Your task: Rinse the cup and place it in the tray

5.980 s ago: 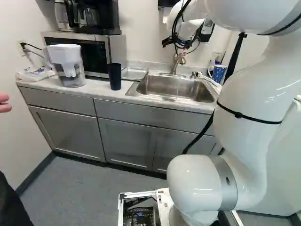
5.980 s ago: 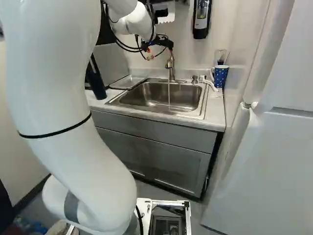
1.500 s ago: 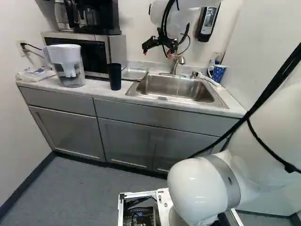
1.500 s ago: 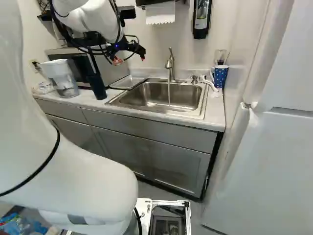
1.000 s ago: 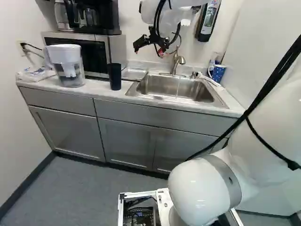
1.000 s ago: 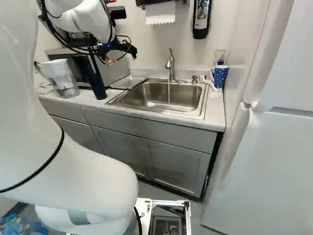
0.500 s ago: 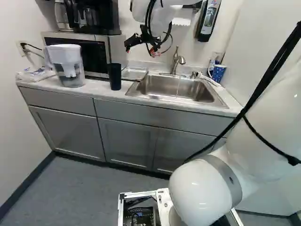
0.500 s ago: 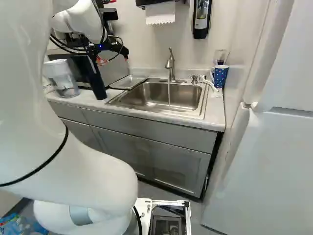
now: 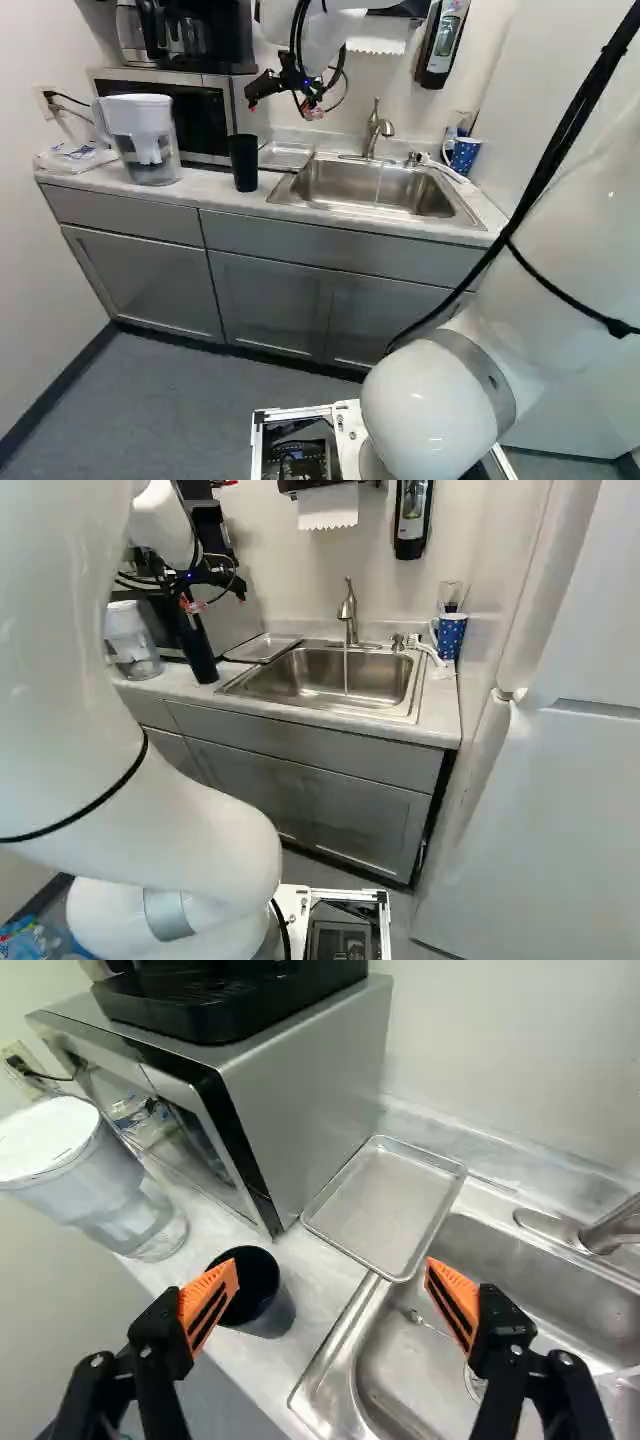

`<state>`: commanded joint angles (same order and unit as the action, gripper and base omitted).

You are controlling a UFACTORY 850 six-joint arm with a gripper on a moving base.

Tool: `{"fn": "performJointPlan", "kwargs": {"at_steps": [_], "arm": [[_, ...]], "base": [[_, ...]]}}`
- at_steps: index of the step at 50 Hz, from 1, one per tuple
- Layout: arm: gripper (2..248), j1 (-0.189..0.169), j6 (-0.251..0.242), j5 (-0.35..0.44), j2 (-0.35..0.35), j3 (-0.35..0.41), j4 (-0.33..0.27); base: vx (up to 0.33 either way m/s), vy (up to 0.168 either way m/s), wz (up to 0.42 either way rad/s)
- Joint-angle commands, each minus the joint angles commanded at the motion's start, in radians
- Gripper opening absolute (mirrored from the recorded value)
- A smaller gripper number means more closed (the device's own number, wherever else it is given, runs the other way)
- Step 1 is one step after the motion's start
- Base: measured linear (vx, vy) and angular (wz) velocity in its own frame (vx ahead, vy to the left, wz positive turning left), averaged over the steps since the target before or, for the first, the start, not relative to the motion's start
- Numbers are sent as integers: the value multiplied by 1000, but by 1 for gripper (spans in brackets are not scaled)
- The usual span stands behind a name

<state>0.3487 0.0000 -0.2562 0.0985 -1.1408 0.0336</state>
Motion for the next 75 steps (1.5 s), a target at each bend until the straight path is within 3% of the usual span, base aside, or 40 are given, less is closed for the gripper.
{"fn": "performJointPlan", "kwargs": {"at_steps": [52,75], "arm": [[247,140,0,46,-34,-32,0],[247,164,0,71,-33,-10,0]], "base": [[0,0,0],[0,0,0]]}}
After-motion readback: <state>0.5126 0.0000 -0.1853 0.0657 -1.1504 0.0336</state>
